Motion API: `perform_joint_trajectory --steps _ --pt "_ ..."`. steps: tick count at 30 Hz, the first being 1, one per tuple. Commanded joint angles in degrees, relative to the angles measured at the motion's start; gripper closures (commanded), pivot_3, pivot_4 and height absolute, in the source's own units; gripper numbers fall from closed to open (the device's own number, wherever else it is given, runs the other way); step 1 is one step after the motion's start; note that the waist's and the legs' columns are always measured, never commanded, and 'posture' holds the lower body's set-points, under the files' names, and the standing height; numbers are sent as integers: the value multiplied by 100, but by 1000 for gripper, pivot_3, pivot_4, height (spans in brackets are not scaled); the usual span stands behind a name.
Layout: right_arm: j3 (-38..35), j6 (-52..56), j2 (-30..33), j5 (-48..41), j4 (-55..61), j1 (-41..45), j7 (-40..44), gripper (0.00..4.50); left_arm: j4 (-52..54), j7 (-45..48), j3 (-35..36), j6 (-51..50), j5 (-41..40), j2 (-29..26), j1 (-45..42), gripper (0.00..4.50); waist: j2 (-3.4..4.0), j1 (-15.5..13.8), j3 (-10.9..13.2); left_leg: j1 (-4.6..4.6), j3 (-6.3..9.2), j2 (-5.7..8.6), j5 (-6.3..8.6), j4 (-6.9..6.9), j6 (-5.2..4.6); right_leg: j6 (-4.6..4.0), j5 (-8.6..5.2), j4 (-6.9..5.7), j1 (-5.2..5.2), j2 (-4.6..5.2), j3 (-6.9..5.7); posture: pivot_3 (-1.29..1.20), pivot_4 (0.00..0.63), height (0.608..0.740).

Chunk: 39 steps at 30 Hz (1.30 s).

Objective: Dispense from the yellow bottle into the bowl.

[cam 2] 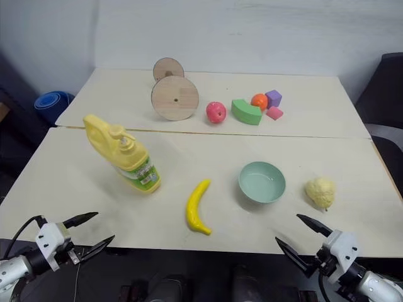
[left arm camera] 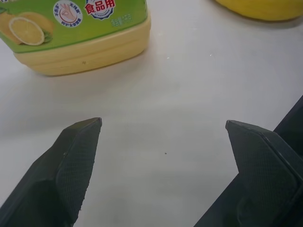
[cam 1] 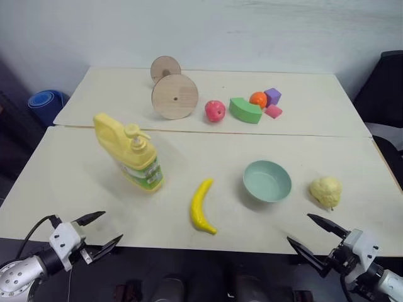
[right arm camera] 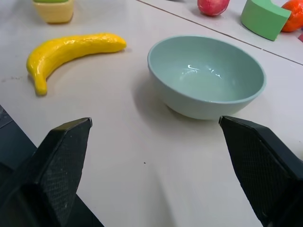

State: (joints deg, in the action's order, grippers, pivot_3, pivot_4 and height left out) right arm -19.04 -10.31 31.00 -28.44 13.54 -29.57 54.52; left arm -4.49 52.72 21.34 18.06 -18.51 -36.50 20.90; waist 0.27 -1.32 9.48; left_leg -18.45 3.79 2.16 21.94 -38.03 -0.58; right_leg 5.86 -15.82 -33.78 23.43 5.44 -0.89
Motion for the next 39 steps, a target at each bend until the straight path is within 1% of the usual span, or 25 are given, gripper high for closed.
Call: perform_joint_trajectory --steps 1,3,5,7,9,11,12,13,15,18,20,22,24,26,28,31,33,35,38,39 --pt "303 1184 487 -641 1139 423 -166 0 385 28 3 -327 -308 -21 1 42 3 25 2 0 0 0 0 0 0 0 0 -1 0 0 0 0 150 740" --pt "673 2113 825 -857 1701 863 -453 0 528 51 -38 -632 -447 -30 -46 42 3 53 2 2 -1 -3 -1 -1 0 0 0 -4 2 -1 3 0 150 740" --pt "1063 3121 1025 -1138 2120 1518 -965 0 627 302 -157 -791 -519 -123 -46 42 3 54 2 3 0 -8 -2 0 4 -1 0 -8 2 -3 -1 0 150 740" --pt "1448 3792 1033 -1394 2363 2195 -1256 0 731 542 -213 -761 -561 -180 0 42 1 48 1 1 7 -9 -4 1 11 -5 -2 -8 8 -4 -10 0 150 740" --pt "1965 4531 1020 -1464 2496 2939 -1511 0 938 821 -150 -1108 -1051 -175 50 42 -1 40 0 -9 12 -9 -13 1 34 -10 -5 -4 15 -5 -16 0 150 740" --pt "2508 5558 850 -1599 2399 3699 -1963 0 1015 790 -89 -1316 -1200 -135 14 42 -4 38 1 -14 13 -7 -13 -1 36 -13 -7 1 16 -3 -18 0 150 740" --pt "2665 5913 765 -1672 2330 3954 -2125 0 1035 775 -82 -1367 -1200 -128 -4 42 -6 27 0 -18 14 -5 -13 -3 35 -12 -6 4 16 -1 -18 0 150 740" --pt "2881 6330 563 -1727 2150 4289 -2307 0 1088 807 -103 -1429 -1202 -151 10 42 -8 17 -1 -20 15 -5 -13 -5 34 -12 -6 6 16 -1 -19 0 150 740" --pt "3103 6924 260 -1813 1888 4721 -2541 0 1174 860 -127 -1532 -1217 -180 26 42 -13 13 -2 -23 17 -4 -13 -6 34 -12 -6 8 17 -1 -22 0 150 740" --pt "3485 7718 -291 -1691 1304 5278 -2889 0 1351 918 -151 -1756 -1274 -187 109 42 -15 24 -3 -33 21 0 -13 -7 33 -13 -7 9 23 1 -23 0 150 740" --pt "3772 7940 -776 -1385 832 5526 -3226 0 1458 910 -128 -1856 -1287 -168 164 42 -17 44 -5 -40 21 2 -14 -10 32 -13 -6 6 30 2 -24 0 150 740" --pt "3988 7932 -1142 -1100 481 5675 -3397 0 1550 901 -108 -1905 -1268 -156 220 42 -17 65 -5 -44 22 2 -15 -10 33 -13 -6 3 35 1 -25 0 150 740" --pt "4127 7908 -1369 -876 272 5762 -3474 0 1605 906 -93 -1955 -1264 -158 254 42 -17 102 -5 -55 22 4 -17 -10 36 -12 -6 -5 50 1 -25 0 150 740" --pt "4418 8059 -1666 -620 -83 5837 -3632 0 1655 903 -50 -2007 -1284 -169 292 42 -25 155 -12 -63 21 6 -19 -13 37 -11 -5 -11 57 1 -25 0 150 740" --pt "4607 7907 -1808 -266 -335 5885 -3776 0 1683 889 -30 -2024 -1267 -168 292 42 -26 195 -19 -60 20 5 -21 -13 41 -10 -5 -17 58 0 -25 0 150 740" --pt "4761 7754 -1876 35 -562 5972 -3724 0 1719 835 19 -2009 -1246 -144 271 42 -18 219 -33 -53 21 5 -28 -12 49 -11 -5 -33 59 -1 -25 0 150 740" --pt "4967 7541 -1738 253 -590 6061 -3560 0 1756 766 61 -2012 -1262 -109 256 42 -19 206 -38 -51 21 7 -29 -12 45 -11 -5 -36 59 1 -24 0 150 740" --pt "4979 7334 -1606 328 -477 6113 -3344 0 1785 740 81 -1989 -1251 -91 272 42 -20 166 -39 -52 22 11 -31 -13 43 -11 -5 -36 59 3 -25 0 150 740" --pt "4768 7073 -1445 272 -116 6142 -3010 0 1829 713 112 -1939 -1217 -41 350 42 -22 140 -40 -57 22 17 -30 -14 39 -11 -5 -31 60 7 -25 0 150 740" --pt "4482 7084 -1506 148 17 6110 -3036 0 1832 705 124 -1915 -1200 -15 376 42 -24 145 -41 -64 22 18 -30 -14 38 -10 -5 -29 64 7 -25 0 150 740"
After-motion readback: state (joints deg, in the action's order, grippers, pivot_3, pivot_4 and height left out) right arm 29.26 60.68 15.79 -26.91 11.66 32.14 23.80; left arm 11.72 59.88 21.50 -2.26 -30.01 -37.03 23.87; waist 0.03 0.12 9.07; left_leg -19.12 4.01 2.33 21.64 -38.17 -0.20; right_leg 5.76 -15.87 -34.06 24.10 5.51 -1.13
